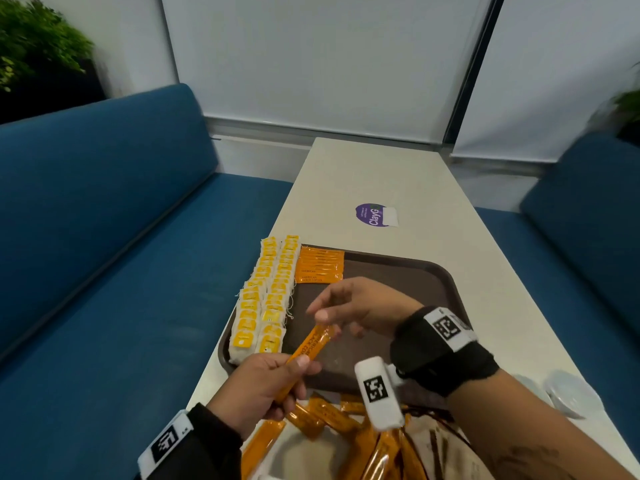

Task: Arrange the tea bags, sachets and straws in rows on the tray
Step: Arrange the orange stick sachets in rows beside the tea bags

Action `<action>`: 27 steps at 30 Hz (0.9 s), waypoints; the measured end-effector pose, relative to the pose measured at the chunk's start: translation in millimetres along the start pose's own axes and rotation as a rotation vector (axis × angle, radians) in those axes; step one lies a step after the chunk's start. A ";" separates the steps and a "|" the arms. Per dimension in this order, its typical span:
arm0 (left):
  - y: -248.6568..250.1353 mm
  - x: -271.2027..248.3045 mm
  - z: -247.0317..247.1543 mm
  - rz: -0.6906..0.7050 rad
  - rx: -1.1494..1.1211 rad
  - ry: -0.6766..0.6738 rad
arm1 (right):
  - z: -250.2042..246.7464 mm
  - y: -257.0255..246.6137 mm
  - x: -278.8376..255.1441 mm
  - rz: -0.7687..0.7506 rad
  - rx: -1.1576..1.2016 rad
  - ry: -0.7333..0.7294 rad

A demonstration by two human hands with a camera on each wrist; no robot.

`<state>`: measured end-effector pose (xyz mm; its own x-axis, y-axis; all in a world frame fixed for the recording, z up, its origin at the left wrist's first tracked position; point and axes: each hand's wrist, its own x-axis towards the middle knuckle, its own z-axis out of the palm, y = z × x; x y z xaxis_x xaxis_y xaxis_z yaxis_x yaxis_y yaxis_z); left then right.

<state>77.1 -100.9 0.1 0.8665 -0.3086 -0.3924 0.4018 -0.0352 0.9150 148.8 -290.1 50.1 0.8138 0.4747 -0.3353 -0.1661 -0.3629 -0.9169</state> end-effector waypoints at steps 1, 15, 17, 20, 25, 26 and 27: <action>1.4 -2.3 2.4 0.025 0.010 0.000 | 6.7 -0.3 -7.4 0.000 0.013 -0.027; -2.9 -8.0 20.2 0.225 -0.309 0.170 | 86.4 19.3 -31.3 -0.086 0.305 0.228; -2.2 -7.8 17.3 0.251 -0.251 0.184 | 86.3 17.4 -30.2 -0.095 0.351 0.269; -0.4 -4.9 10.2 0.249 -0.162 0.221 | 74.8 13.6 -25.1 -0.081 0.373 0.360; -3.6 4.4 -21.8 0.220 0.001 0.347 | 10.4 4.7 -0.8 -0.042 0.193 0.678; -5.4 6.4 -29.0 0.214 0.021 0.374 | -5.7 6.5 7.1 -0.009 0.125 0.699; -6.7 8.3 -34.3 0.193 0.051 0.410 | -19.8 8.6 16.1 0.036 0.059 0.700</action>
<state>91.8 -70.6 -12.5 0.9739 0.0873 -0.2096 0.2155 -0.0644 0.9744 171.5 -301.5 41.2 0.9711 -0.1719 -0.1657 -0.2136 -0.3152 -0.9247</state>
